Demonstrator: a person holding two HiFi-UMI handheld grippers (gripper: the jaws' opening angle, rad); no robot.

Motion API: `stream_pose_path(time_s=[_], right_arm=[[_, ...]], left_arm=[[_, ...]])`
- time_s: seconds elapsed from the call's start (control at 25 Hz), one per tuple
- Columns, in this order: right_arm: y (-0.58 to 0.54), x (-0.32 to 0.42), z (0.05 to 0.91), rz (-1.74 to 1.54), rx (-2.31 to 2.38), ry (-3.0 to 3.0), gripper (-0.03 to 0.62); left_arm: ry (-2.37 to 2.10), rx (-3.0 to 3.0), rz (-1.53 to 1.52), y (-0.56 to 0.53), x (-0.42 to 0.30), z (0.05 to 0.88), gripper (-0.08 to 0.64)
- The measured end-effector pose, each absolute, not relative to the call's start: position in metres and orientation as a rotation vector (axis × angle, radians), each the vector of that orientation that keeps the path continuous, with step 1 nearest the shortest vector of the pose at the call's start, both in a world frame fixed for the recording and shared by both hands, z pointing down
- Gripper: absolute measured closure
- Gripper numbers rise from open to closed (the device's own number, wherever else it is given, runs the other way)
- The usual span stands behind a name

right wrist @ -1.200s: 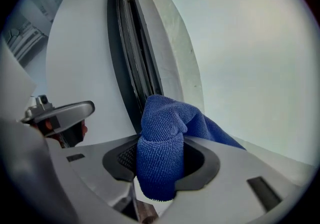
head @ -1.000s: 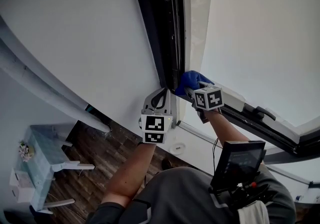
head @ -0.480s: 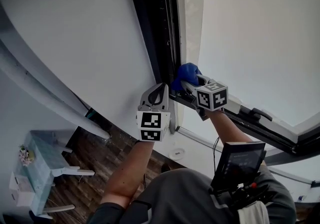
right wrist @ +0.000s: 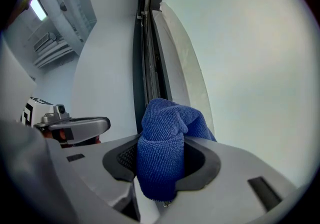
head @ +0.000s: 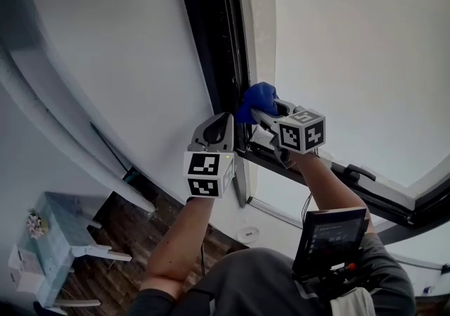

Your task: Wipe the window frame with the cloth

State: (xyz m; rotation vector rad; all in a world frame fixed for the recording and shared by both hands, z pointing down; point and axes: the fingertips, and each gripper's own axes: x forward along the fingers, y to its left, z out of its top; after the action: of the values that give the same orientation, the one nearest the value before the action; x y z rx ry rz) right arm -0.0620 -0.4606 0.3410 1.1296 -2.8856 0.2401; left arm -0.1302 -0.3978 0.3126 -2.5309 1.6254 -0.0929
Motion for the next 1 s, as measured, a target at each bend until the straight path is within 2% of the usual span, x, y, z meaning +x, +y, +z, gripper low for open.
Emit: stream_pose_path(time_s=[0.52, 1.0], right_arm=[[-0.461, -0.062, 0.236, 0.11, 1.129, -3.0, 0.42], [-0.463, -0.068, 0.169, 0.031, 1.175, -3.028, 0.42]], left_arm=[[1.554, -2.512, -0.001, -0.389, -0.128, 0.226, 0.551], [1.51, -2.47, -0.038, -0.395, -0.117, 0.165, 0.551]])
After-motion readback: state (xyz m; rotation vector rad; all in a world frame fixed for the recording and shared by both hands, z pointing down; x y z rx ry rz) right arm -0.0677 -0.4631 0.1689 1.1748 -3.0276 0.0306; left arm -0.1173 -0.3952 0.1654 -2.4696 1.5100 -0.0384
